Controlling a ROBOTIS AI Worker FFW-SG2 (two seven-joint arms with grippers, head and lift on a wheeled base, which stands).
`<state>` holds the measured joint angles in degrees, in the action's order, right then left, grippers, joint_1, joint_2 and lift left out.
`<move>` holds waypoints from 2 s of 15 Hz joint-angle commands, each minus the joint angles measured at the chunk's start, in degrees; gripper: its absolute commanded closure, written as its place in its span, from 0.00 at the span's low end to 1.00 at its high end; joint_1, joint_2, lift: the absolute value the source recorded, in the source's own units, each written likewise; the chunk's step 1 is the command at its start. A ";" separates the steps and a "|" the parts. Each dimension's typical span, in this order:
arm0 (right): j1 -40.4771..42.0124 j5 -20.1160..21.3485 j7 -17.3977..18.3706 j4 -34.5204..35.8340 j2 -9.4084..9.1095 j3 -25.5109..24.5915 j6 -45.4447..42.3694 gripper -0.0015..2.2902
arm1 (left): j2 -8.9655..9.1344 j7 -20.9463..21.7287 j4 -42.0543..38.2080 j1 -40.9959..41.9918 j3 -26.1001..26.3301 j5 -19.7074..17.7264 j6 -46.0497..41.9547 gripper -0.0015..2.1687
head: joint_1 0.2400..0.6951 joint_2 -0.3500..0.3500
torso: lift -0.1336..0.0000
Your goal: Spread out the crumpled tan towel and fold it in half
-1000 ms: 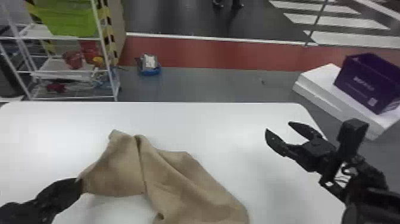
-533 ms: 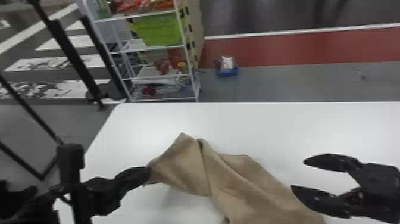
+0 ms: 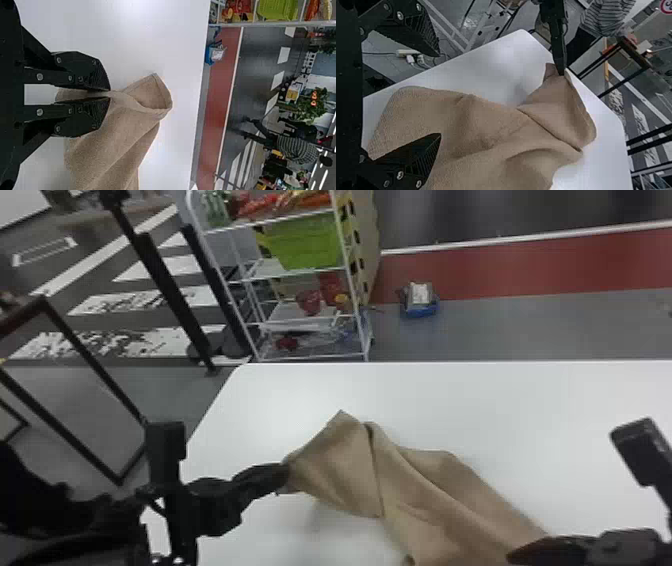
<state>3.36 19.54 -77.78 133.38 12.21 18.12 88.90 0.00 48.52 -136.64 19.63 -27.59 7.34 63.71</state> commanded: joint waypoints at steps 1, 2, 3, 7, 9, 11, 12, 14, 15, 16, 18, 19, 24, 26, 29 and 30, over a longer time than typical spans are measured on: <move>-3.27 3.49 -0.54 -1.98 -0.70 8.51 1.18 0.10 | 0.15 0.08 -0.03 0.05 0.08 0.22 0.23 0.46 | 1.00 1.00 | 0.07; -4.41 4.19 -0.54 -3.13 -0.78 10.97 1.18 0.11 | 0.15 0.08 -0.03 0.14 0.08 0.22 0.41 0.46 | 1.00 1.00 | 0.07; -5.64 5.77 -0.54 -4.44 -0.70 13.96 1.18 0.11 | 0.15 0.08 -0.03 0.14 0.08 0.31 0.76 0.46 | 1.00 1.00 | 0.07; -6.96 11.14 -0.54 -7.08 -0.08 20.11 1.18 0.14 | 0.15 0.08 -0.12 0.23 -0.19 0.40 0.94 0.46 | 1.00 1.00 | 0.07; -7.14 12.45 -0.54 -9.01 -0.08 22.40 1.18 0.15 | 0.15 0.17 0.05 0.23 -0.10 0.40 0.94 0.46 | 1.00 1.00 | 0.07; -7.58 12.89 -0.54 -10.42 -0.17 24.42 1.18 0.18 | 0.15 0.17 0.05 0.23 -0.01 0.40 0.94 0.46 | 1.00 1.00 | 0.07; -7.84 13.86 -0.54 -10.86 -0.08 25.39 1.18 0.22 | 0.15 0.17 0.05 0.23 -0.10 0.49 0.94 0.46 | 1.00 1.00 | 0.07; -7.93 15.97 -0.54 -11.39 0.01 26.44 1.18 0.22 | 0.15 0.17 0.05 0.32 -0.19 0.49 0.94 0.46 | 1.00 1.00 | 0.07; -8.11 16.67 -0.54 -11.48 0.01 26.44 1.18 0.22 | 0.15 0.17 0.05 0.32 -0.27 0.49 0.94 0.46 | 1.00 1.00 | 0.07; -8.28 17.11 -0.54 -11.48 0.18 26.53 1.18 0.22 | 0.15 0.17 0.05 0.32 -0.27 0.49 0.94 0.46 | 1.00 1.00 | 0.07; -8.98 18.08 -0.54 -11.48 0.27 26.62 1.18 0.22 | 0.15 0.17 0.05 0.32 -0.27 0.49 0.76 0.46 | 1.00 1.00 | 0.07; -9.16 18.96 -0.54 -12.00 0.27 27.23 1.18 0.22 | 0.15 0.17 0.05 0.32 -0.27 0.49 0.76 0.46 | 1.00 1.00 | 0.07; -10.92 21.42 -0.54 -13.94 0.01 33.03 1.18 0.30 | 0.15 0.17 0.14 0.49 -0.27 0.49 0.76 0.46 | 1.00 1.00 | 0.07; -11.62 22.47 -0.54 -14.20 -0.17 34.09 1.18 0.30 | 0.15 0.17 0.14 0.58 -0.27 0.49 0.76 0.46 | 1.00 1.00 | 0.07; -12.24 25.20 -0.54 -14.29 -0.08 35.58 1.18 0.35 | 0.15 0.26 0.14 0.58 -0.27 0.49 0.59 0.46 | 1.00 1.00 | 0.07; -12.24 25.20 -0.54 -14.29 0.10 35.58 1.18 0.44 | 0.15 0.26 0.14 0.58 -0.27 0.49 0.59 0.46 | 1.00 1.00 | 0.07</move>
<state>-8.79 44.48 -77.78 119.07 12.14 53.56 89.79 0.00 48.78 -136.51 20.21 -27.86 7.82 64.32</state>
